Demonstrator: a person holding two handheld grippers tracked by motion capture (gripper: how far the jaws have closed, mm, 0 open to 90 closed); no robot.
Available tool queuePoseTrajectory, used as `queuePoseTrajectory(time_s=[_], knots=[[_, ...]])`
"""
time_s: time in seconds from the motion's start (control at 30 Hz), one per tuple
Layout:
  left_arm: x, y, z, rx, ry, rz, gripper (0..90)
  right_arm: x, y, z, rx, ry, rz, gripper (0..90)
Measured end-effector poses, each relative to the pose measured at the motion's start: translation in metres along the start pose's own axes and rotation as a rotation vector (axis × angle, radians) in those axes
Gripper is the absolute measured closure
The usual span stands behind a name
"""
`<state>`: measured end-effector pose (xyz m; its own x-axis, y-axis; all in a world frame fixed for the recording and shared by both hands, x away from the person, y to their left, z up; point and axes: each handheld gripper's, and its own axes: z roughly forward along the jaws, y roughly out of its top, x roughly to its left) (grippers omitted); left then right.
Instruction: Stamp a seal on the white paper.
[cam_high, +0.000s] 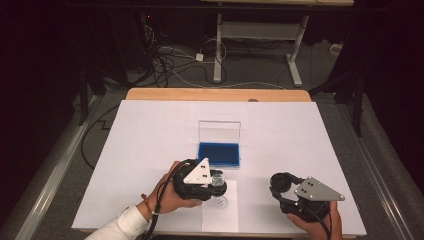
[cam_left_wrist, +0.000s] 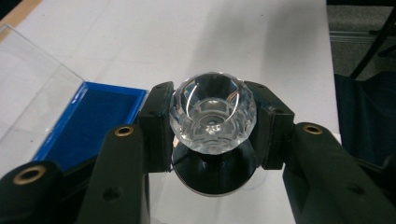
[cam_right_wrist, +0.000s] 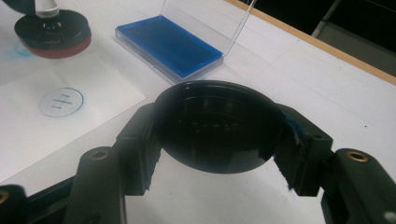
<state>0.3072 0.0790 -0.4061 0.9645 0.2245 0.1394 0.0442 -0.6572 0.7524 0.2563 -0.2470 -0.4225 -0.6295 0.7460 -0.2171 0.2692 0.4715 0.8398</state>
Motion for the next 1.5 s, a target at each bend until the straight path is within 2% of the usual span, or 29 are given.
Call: queuePoseTrajectory(time_s=[0.5, 0.87, 1.2, 1.27, 1.5], knots=[[-0.012, -0.007, 0.018, 0.046, -0.042, 0.025, 54.6, 0.001, 0.000, 0.001, 0.004, -0.004, -0.011, 38.3], [-0.013, -0.013, 0.029, 0.074, -0.048, 0.020, 54.6, 0.001, -0.001, 0.001, 0.009, 0.001, -0.014, 38.3], [-0.017, -0.015, 0.036, 0.100, -0.055, 0.036, 54.6, 0.001, -0.001, 0.001, 0.010, 0.001, -0.014, 38.3], [-0.018, -0.016, 0.037, 0.105, -0.046, 0.041, 54.6, 0.001, -0.001, 0.001, 0.011, 0.002, -0.015, 38.3], [-0.014, -0.021, 0.037, 0.093, -0.063, 0.014, 54.6, 0.001, -0.001, 0.001, 0.012, 0.005, -0.017, 38.3]])
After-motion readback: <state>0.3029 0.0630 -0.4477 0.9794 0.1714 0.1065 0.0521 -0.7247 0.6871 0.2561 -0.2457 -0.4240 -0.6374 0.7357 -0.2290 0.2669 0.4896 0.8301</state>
